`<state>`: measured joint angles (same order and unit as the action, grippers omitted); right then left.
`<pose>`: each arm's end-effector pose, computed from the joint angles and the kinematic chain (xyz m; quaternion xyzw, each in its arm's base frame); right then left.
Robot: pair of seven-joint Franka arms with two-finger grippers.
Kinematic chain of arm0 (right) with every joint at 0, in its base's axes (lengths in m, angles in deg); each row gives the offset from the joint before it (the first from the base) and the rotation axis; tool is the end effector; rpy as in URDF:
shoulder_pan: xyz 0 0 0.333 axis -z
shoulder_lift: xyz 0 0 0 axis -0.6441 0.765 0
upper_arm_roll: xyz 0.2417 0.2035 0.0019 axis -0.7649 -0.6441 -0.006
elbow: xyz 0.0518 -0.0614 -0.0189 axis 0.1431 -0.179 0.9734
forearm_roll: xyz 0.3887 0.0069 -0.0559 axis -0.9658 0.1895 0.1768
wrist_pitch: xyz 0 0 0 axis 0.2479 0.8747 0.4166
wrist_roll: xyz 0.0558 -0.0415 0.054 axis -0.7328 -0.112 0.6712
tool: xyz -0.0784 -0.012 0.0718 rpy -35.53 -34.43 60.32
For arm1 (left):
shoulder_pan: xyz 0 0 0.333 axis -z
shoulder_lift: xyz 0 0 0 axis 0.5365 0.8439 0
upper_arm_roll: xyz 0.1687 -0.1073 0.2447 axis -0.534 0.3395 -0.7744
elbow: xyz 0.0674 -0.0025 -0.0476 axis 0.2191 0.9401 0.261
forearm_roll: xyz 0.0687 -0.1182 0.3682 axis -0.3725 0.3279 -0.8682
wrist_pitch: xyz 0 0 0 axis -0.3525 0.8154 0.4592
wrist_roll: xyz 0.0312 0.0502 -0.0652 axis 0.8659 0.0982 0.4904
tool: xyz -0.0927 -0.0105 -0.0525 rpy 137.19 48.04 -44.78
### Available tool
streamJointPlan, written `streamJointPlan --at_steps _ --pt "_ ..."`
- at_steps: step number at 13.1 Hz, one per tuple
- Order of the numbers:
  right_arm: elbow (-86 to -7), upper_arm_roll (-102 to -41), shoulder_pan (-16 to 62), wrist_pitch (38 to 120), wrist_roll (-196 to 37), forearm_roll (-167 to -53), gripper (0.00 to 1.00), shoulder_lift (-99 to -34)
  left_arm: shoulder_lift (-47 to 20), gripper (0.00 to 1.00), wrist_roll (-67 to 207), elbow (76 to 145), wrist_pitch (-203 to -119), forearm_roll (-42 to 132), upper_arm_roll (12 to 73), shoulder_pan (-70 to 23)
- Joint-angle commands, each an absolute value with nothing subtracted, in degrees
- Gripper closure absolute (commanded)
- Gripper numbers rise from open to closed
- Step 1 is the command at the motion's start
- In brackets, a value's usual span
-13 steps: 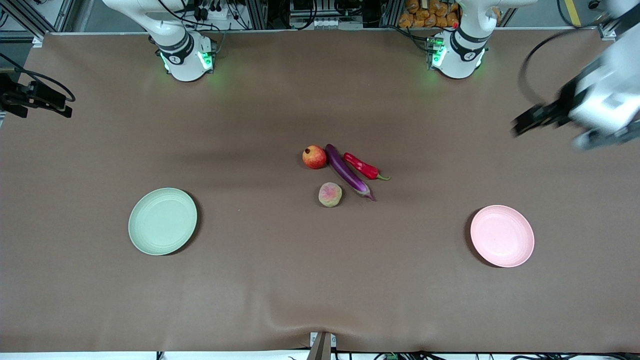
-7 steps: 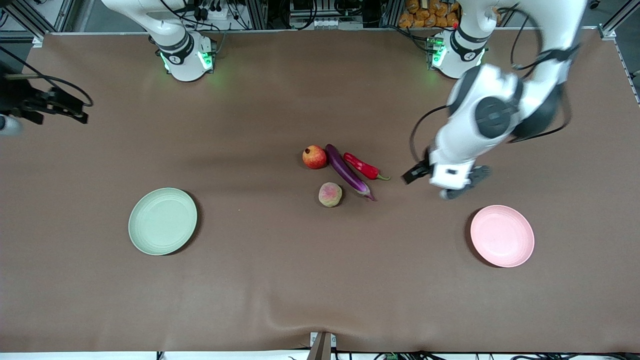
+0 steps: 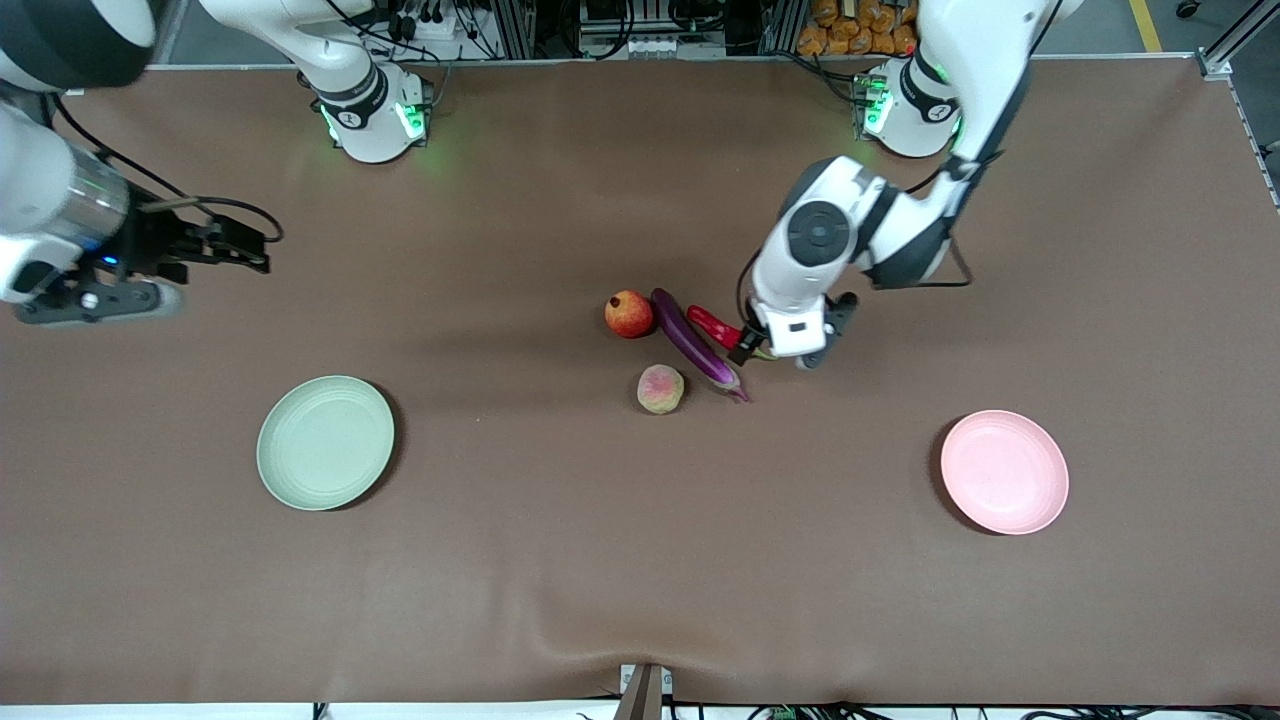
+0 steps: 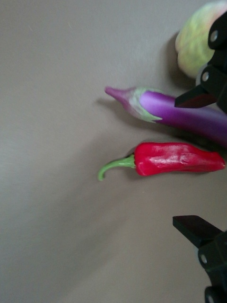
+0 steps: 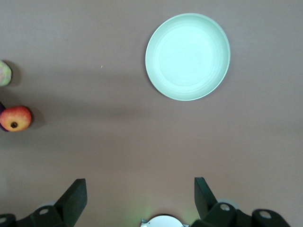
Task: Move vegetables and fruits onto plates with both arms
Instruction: 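Reach the left gripper toward the red chili pepper, then carry the chili with the left gripper while the right gripper reaches the apple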
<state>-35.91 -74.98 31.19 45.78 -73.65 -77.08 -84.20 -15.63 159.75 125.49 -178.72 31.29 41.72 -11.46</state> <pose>0.5605 0.0784 0.5776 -0.9932 -0.0558 0.0995 0.0231 0.4751 -0.3679 0.2548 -0.8822 -0.4692 0.0384 0.0097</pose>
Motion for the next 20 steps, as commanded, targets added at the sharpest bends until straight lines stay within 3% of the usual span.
streamJointPlan --at_steps 1,5,6,7,8,9,14,18,20 --pt "-35.6 -74.6 30.9 44.3 -73.1 -78.9 0.0 -83.6 -11.1 0.0 168.1 125.3 -182.1 24.1 41.4 -9.3" --pt "-34.9 -74.3 31.9 48.8 -73.6 -79.5 0.0 -83.0 -8.0 0.0 171.7 125.3 -185.0 21.2 41.5 -8.7" --pt "-34.7 -74.4 32.1 48.9 -73.8 -80.7 0.0 -80.5 -7.4 0.1 171.9 125.3 -185.4 21.2 41.5 -8.3" --pt "-34.3 -74.4 31.9 49.0 -73.7 -83.7 0.0 -77.9 -7.3 0.31 171.9 125.3 -185.5 21.2 41.5 -8.2" --pt "-34.1 -74.4 31.6 49.1 -73.7 -87.6 0.0 -75.5 -7.3 0.7 171.9 125.3 -185.5 21.0 41.5 -8.3" --pt "-33.7 -74.5 30.9 51.8 -73.7 -89.2 0.0 -74.3 -7.4 1.0 171.8 125.3 -185.4 21.0 41.5 -8.4" --pt "-33.7 -74.6 20.1 64.8 -73.9 -89.2 0.0 -66.9 -11.7 1.0 164.5 123.3 -180.1 15.1 41.1 -13.3" --pt "-37.1 -74.6 16.2 63.0 -73.9 -89.2 0.0 -67.1 -14.6 1.0 145.1 112.4 -163.5 15.2 41.3 -22.0" --pt "-40.0 -74.6 12.1 66.2 -73.7 -89.2 0.0 -67.0 -14.0 1.0 133.2 107.6 -161.7 15.8 41.3 -28.1"
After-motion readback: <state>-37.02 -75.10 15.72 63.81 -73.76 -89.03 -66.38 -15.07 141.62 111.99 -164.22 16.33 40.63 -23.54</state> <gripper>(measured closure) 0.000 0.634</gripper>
